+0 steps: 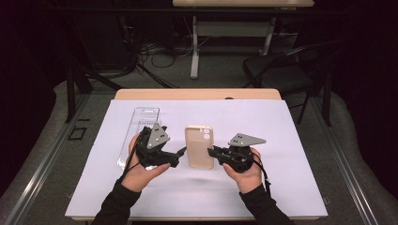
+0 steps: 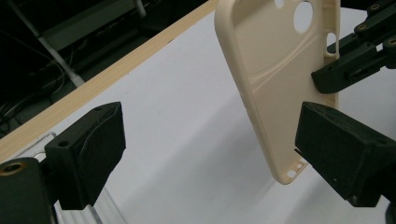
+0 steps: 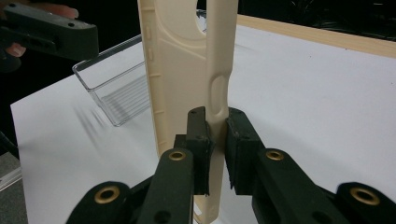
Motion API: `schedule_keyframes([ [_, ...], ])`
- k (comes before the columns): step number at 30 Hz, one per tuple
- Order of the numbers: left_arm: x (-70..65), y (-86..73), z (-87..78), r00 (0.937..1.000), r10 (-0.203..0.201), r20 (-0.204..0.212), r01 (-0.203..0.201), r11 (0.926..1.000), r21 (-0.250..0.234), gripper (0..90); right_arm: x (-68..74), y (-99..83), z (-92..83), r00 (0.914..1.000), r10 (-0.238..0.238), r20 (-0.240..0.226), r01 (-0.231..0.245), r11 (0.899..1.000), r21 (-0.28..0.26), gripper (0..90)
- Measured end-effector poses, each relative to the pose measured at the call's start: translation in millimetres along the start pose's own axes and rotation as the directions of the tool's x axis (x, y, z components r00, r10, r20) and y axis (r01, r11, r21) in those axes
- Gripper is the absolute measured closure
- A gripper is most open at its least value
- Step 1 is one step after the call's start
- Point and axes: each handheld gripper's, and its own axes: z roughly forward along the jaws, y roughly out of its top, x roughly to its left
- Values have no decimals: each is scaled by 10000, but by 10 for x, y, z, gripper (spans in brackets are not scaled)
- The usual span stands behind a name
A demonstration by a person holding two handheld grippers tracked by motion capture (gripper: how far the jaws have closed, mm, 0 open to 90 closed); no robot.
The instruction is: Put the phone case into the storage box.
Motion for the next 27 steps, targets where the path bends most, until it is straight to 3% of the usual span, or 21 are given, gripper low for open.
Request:
schedule_keyframes([
  [22, -95, 37, -17, 9981, 482, -386, -486, 9988, -95, 90, 172, -136, 166, 10000, -20, 21, 19, 9997, 258, 813],
  [27, -104, 46, -34, 9961, 594, -649, -603, 9981, -125, 97, 180, -142, 168, 10000, 19, 75, -21, 9997, 252, 813],
])
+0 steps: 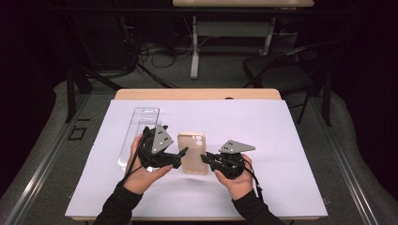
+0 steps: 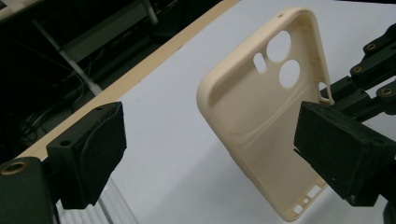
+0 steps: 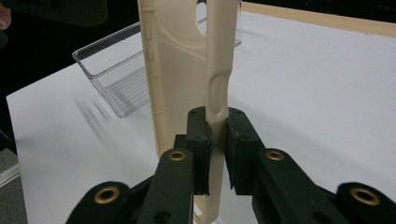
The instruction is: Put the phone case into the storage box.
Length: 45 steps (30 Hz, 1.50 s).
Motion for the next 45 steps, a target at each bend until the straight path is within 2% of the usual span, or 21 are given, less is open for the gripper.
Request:
schedule_keyframes([
  [5, -18, 13, -21, 9994, 217, -271, -217, 9998, -15, 127, 6, -6, 4, 10000, -18, 88, 18, 10000, -8, 813],
  [12, -61, 23, -18, 9953, 657, -706, -646, 9978, 173, 162, 31, -12, 12, 10000, -31, 35, 31, 10000, 18, 812],
  [14, -69, 23, -25, 9922, 864, -903, -851, 9962, 173, 228, 37, -13, 16, 10000, -86, 32, 86, 10000, 40, 812],
  [17, -72, 23, -31, 9915, 934, -905, -923, 9956, 166, 262, 39, -14, 18, 10000, -87, 20, 87, 10000, 16, 813],
  [19, -84, 20, -34, 9880, 1158, -1017, -1136, 9932, 268, 336, 40, -15, 20, 9999, -152, 49, 151, 9999, 27, 812],
  [24, -98, 15, -34, 9860, 1326, -1013, -1305, 9911, 268, 460, 50, -19, 27, 9999, -162, 11, 162, 9998, 77, 812],
  [30, -96, 7, -37, 9836, 1422, -1105, -1385, 9895, 406, 529, 72, -27, 43, 9997, -260, -11, 260, 9996, 133, 812],
  [35, -98, -1, -24, 9842, 1490, -957, -1448, 9882, 494, 605, 81, -28, 46, 9996, -266, -33, 266, 9996, 130, 812],
  [43, -105, -4, -16, 9811, 1656, -1002, -1592, 9849, 686, 633, 86, -31, 50, 9996, -273, -47, 274, 9995, 161, 812],
  [45, -106, -4, -15, 9819, 1642, -942, -1579, 9849, 704, 638, 88, -31, 50, 9996, -264, -52, 265, 9995, 166, 812],
])
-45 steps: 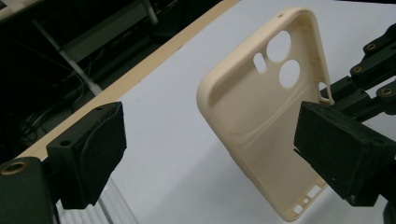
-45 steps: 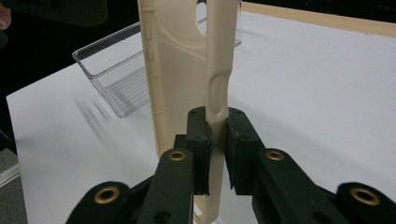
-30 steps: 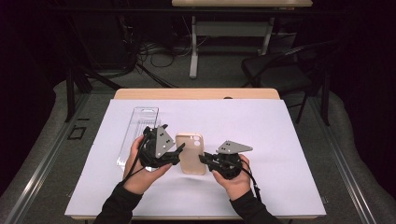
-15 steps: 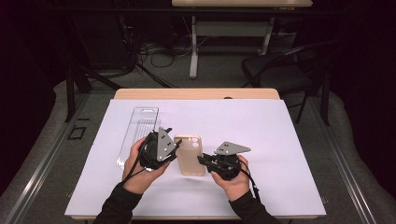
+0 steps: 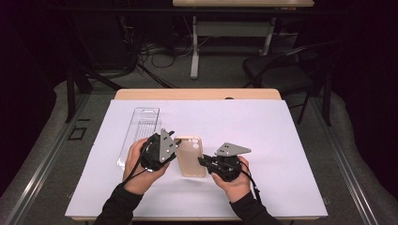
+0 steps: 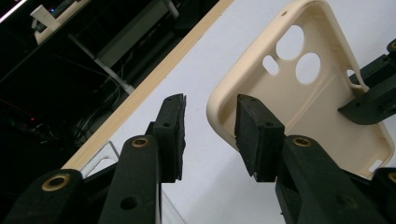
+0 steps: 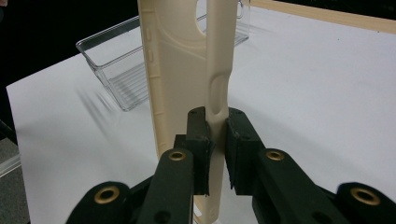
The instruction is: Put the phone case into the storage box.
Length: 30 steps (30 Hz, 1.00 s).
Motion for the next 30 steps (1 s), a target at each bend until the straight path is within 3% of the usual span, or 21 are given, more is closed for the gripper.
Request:
schedule_keyframes([
  [10, -12, -1, 5, 9999, 108, 77, -109, 9998, 171, 713, 13, -9, 10, 10000, -31, -46, 32, 10000, 62, 812],
  [30, -38, 3, 5, 9995, 315, -11, -314, 9990, 310, 777, 24, -14, 23, 9999, -24, -116, 26, 9998, 192, 812],
])
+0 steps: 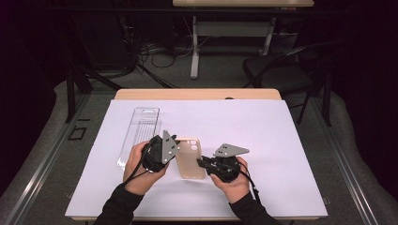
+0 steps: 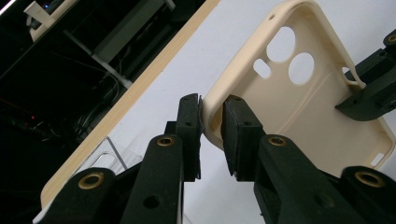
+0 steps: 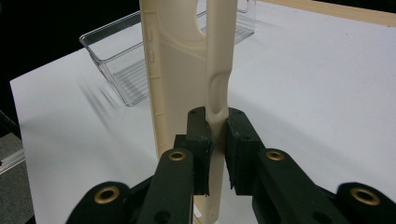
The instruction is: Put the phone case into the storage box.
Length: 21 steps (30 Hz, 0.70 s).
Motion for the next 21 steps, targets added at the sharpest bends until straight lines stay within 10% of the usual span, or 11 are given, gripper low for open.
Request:
schedule_keyframes([
  [21, 18, -4, -13, 9999, 10, 141, -11, 10000, 86, 799, -3, -10, 15, 10000, -6, -43, 6, 10000, -20, 810],
])
